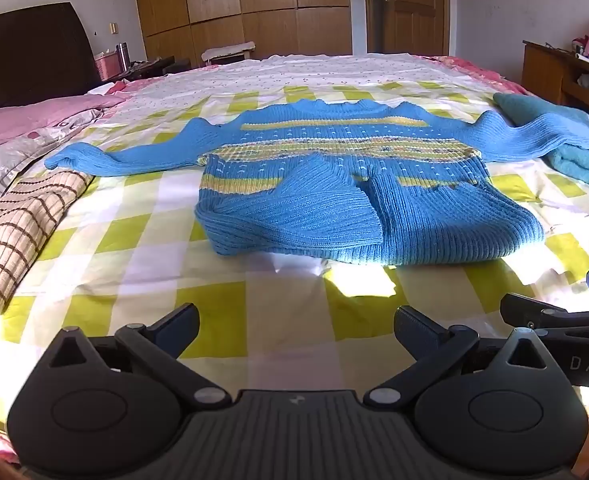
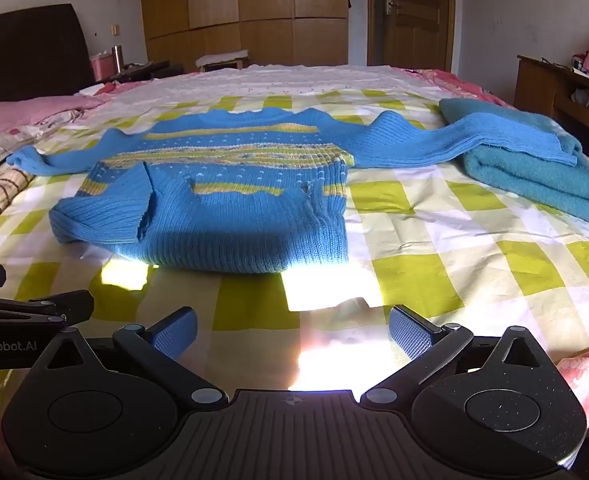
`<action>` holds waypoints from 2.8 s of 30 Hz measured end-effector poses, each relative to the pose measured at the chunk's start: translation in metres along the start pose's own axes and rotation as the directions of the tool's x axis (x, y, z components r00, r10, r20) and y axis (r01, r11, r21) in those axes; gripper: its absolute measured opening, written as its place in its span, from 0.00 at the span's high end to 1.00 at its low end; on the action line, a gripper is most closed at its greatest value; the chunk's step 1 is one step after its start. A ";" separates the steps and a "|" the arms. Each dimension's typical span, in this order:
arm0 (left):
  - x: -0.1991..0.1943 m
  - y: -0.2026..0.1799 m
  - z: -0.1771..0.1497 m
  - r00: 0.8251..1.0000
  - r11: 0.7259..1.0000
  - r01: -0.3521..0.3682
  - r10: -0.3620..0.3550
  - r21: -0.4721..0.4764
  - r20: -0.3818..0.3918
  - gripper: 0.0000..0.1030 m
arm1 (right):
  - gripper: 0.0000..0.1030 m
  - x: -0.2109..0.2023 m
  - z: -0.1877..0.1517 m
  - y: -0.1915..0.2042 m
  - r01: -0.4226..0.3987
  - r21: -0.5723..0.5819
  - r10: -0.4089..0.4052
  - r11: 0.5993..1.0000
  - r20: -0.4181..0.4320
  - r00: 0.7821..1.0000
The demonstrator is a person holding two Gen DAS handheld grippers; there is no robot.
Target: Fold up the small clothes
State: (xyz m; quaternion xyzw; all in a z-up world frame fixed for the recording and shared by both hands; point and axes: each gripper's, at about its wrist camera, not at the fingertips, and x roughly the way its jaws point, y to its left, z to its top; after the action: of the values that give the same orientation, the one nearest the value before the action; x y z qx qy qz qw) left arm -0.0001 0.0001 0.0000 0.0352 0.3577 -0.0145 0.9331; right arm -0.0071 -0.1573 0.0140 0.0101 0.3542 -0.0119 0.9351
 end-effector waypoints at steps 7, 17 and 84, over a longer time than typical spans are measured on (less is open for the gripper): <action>-0.001 0.001 0.000 1.000 1.000 0.000 -0.001 -0.003 -0.002 0.00 | 0.01 0.000 0.000 0.001 0.002 -0.003 -0.002 1.000 -0.001 1.000; 0.002 0.000 -0.002 1.000 1.000 -0.001 0.001 0.001 -0.005 0.00 | 0.01 0.001 -0.001 0.001 0.004 -0.006 -0.004 1.000 -0.001 1.000; -0.006 -0.007 -0.003 1.000 1.000 0.011 -0.011 0.010 0.018 0.00 | 0.09 -0.006 0.005 0.003 0.041 -0.060 -0.039 0.997 0.029 0.999</action>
State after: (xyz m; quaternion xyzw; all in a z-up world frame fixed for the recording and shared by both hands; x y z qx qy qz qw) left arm -0.0064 -0.0069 0.0014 0.0378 0.3493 -0.0220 0.9360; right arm -0.0084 -0.1540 0.0213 -0.0255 0.3414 -0.0201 0.9394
